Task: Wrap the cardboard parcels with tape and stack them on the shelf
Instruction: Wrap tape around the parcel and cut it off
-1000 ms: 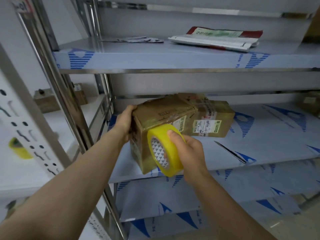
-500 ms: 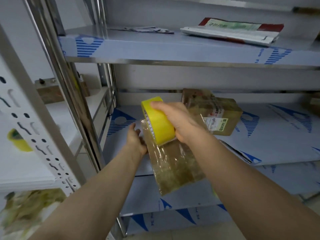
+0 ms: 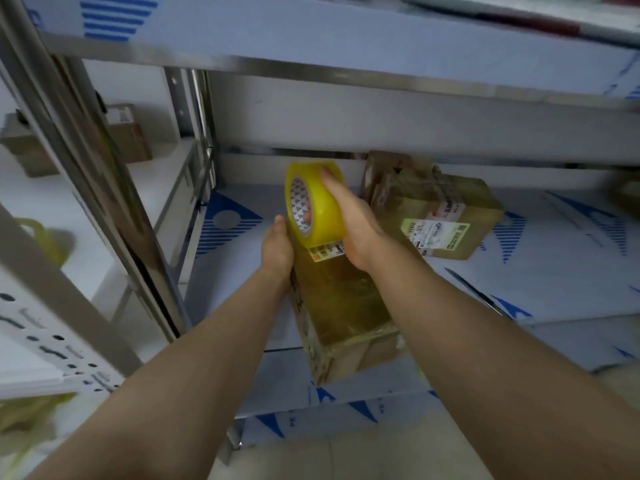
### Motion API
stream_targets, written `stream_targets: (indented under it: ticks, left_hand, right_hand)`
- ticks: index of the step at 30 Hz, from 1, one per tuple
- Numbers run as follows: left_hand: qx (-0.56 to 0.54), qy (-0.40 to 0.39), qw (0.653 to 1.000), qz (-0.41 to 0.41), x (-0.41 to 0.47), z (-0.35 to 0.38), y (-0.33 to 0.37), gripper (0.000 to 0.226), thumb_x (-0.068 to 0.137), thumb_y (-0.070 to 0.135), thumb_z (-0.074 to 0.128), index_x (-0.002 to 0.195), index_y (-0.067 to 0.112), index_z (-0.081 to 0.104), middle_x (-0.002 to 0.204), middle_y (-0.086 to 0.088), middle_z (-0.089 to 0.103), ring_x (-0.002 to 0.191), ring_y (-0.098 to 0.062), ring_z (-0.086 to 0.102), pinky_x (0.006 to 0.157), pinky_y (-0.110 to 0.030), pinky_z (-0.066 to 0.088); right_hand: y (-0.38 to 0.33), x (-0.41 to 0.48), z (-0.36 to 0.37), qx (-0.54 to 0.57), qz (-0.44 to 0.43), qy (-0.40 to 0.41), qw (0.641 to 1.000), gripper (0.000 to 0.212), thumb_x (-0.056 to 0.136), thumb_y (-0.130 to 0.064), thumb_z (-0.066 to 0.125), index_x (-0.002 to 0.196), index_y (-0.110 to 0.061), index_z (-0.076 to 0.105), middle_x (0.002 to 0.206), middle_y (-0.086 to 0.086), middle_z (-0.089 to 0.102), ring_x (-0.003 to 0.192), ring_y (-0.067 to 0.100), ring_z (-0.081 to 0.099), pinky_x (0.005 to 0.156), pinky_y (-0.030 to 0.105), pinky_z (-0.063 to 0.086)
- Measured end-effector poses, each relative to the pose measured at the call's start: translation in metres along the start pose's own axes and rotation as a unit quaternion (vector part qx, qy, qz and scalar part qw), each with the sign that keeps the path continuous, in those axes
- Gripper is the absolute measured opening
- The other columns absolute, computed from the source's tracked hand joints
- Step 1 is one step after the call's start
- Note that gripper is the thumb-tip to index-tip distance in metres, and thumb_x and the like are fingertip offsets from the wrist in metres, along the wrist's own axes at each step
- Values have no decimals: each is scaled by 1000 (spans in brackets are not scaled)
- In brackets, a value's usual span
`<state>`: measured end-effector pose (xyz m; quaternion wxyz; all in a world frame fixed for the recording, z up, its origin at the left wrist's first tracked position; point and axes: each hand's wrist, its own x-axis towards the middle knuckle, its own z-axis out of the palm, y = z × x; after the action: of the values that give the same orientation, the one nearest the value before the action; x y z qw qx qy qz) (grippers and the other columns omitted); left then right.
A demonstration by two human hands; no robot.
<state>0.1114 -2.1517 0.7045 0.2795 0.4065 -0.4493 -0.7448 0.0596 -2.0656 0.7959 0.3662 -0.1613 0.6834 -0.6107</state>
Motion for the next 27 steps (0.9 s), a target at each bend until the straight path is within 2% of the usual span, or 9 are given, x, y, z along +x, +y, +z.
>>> stream_targets:
  ticks: [7,11,13,17,19,21,23,25,27]
  left_hand:
    - [86,35,995,45,0,2,9,51,103,36,30,123,-3,55,118,-30,58,109,-43,57,96,-54,46]
    - [135,47,988,58,-2,3,11,53,103,35,28,129,-5,49,127,-28,54,116,-41,53,101,-51,41]
    - [139,51,987,58,-2,4,13,53,103,36,28,133,-5,46,131,-26,51,119,-39,51,103,-50,40]
    - [143,46,988,47,-1,5,13,55,102,37,29,137,-3,42,138,-23,47,124,-37,48,106,-48,38]
    - [141,47,988,46,-2,5,12,54,102,38,29,135,-2,44,134,-23,51,120,-37,52,104,-49,41]
    - [142,48,987,50,-6,7,11,53,102,36,30,132,-3,47,129,-23,55,114,-36,55,100,-49,44]
    - [142,47,987,55,-6,7,11,50,102,34,29,128,-3,50,123,-23,58,109,-35,58,98,-48,47]
    - [148,50,986,57,-4,6,10,50,102,34,29,128,-3,51,123,-23,57,109,-35,58,98,-48,47]
    - [151,52,986,54,-3,7,10,51,102,35,29,129,-3,50,124,-23,57,110,-36,58,98,-48,46]
  right_hand:
    - [1,-30,-4,-27,-34,-6,999,31,76,-49,73,82,-19,66,86,6,72,87,24,69,92,42,53]
    - [-7,-89,-25,-40,-47,-7,998,31,76,-44,75,70,-16,64,50,-4,66,48,9,65,45,16,49]
    - [-2,-123,-41,-48,-19,-27,998,24,73,-41,75,78,-18,69,57,-2,70,52,12,67,45,20,51]
    - [18,-176,-64,-57,-16,-27,998,11,69,-45,73,60,-39,73,72,-7,74,69,13,71,68,32,59]
    - [31,-189,-69,-61,3,-8,998,27,66,-48,72,73,-23,76,83,5,74,79,22,70,81,44,57]
    - [42,-199,-71,-69,10,6,998,62,69,-50,73,93,7,64,96,35,59,83,42,64,83,57,51]
    - [51,-206,-70,-65,-16,17,998,85,65,-57,74,99,16,48,99,43,47,85,54,57,78,55,51]
    - [57,-212,-70,-52,-29,33,998,89,57,-67,75,90,12,52,85,40,51,70,43,59,68,48,51]
    - [64,-216,-69,-32,-19,42,998,76,53,-67,71,75,4,58,67,26,53,64,29,57,69,53,53]
